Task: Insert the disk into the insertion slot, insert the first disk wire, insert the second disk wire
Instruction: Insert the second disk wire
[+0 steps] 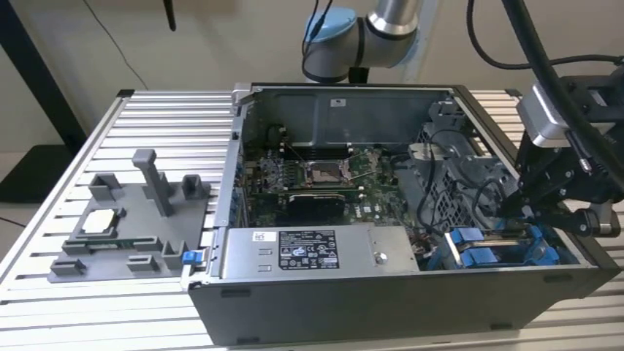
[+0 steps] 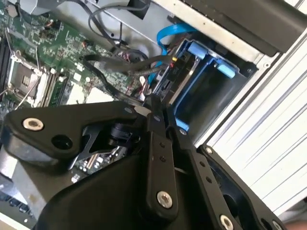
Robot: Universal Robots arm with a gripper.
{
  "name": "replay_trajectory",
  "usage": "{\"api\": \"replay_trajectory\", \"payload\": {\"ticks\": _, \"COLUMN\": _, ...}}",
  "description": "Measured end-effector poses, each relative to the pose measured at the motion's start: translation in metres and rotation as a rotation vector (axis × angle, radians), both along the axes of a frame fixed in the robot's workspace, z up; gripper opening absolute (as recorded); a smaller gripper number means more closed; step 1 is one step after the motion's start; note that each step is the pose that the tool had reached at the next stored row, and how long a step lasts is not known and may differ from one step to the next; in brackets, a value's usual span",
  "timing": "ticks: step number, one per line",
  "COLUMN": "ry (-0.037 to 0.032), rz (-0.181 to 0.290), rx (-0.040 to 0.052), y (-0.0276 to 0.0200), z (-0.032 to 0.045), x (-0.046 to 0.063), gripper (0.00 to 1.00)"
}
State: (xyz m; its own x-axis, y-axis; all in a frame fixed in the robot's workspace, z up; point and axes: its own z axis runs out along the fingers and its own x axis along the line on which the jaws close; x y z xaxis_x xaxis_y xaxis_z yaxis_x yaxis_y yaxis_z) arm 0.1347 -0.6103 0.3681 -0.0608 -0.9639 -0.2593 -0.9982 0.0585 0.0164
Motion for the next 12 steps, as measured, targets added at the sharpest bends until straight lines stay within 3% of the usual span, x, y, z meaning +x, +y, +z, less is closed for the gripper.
{"api": "replay_trajectory", "payload": {"ticks": 9, "ry": -0.0027, "rz": 0.005, "rx": 0.0, "y": 0.0, "z": -0.0162, "x": 0.01, "gripper": 0.0}}
{"api": "replay_trajectory", "payload": {"ticks": 12, "ry": -0.0077, "rz": 0.005, "rx": -0.0007, "y": 0.0, "z": -0.0208, "x": 0.01, "gripper": 0.0}}
